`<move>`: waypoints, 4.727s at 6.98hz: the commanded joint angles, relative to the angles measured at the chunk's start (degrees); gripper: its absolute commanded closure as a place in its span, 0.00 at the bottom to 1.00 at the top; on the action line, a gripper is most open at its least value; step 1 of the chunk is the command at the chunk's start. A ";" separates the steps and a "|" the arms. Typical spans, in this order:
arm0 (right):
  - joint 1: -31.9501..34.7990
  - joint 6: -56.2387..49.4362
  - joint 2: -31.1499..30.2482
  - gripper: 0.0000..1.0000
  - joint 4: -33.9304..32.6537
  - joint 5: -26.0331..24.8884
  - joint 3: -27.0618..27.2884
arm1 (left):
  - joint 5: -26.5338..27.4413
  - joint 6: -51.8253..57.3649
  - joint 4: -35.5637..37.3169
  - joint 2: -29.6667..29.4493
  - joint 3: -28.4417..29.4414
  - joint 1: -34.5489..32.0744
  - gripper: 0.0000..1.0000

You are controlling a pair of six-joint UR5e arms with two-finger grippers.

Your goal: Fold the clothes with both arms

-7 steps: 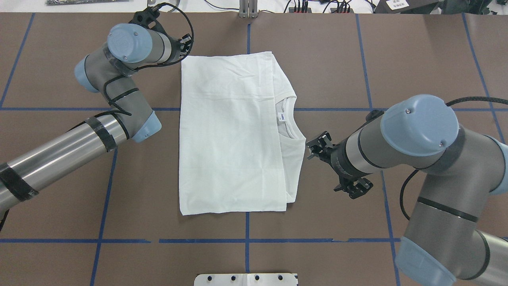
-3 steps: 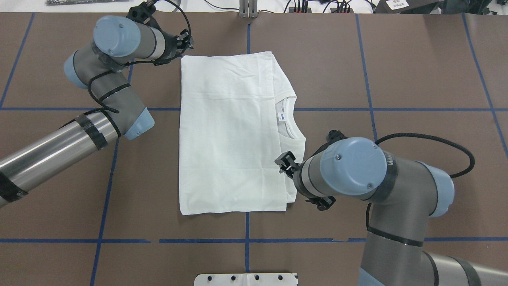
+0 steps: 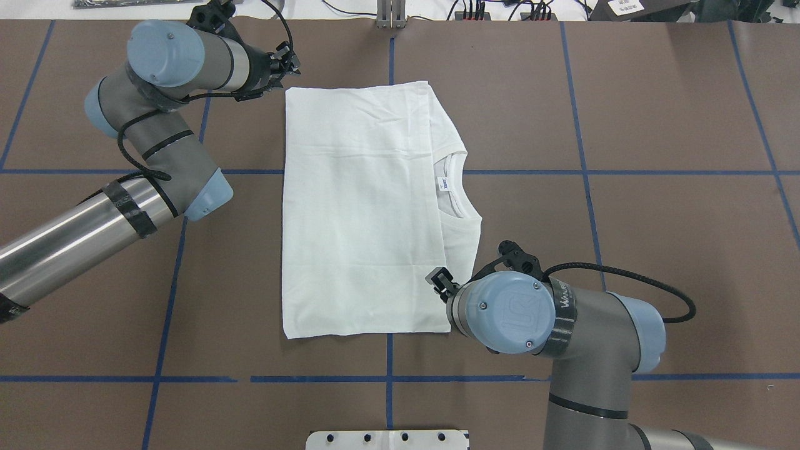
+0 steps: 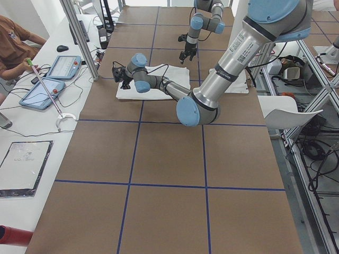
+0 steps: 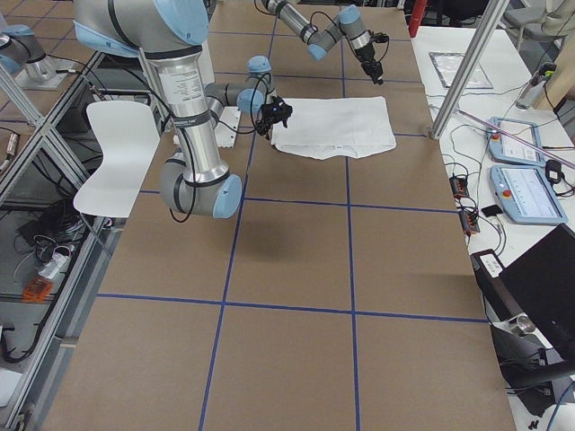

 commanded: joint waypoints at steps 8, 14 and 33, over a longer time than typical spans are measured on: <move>-0.41 2.28 0.16 0.96 9.41 -1.00 -7.64 | 0.07 -0.14 -0.04 0.23 -0.39 -0.03 0.50; -0.50 2.37 -0.54 1.00 4.70 -0.47 -1.69 | -0.02 -1.71 10.79 9.50 -20.32 3.98 0.51; -2.35 2.46 -1.68 1.00 3.17 -0.83 2.20 | 8.85 -28.09 23.96 28.27 -43.10 36.53 1.00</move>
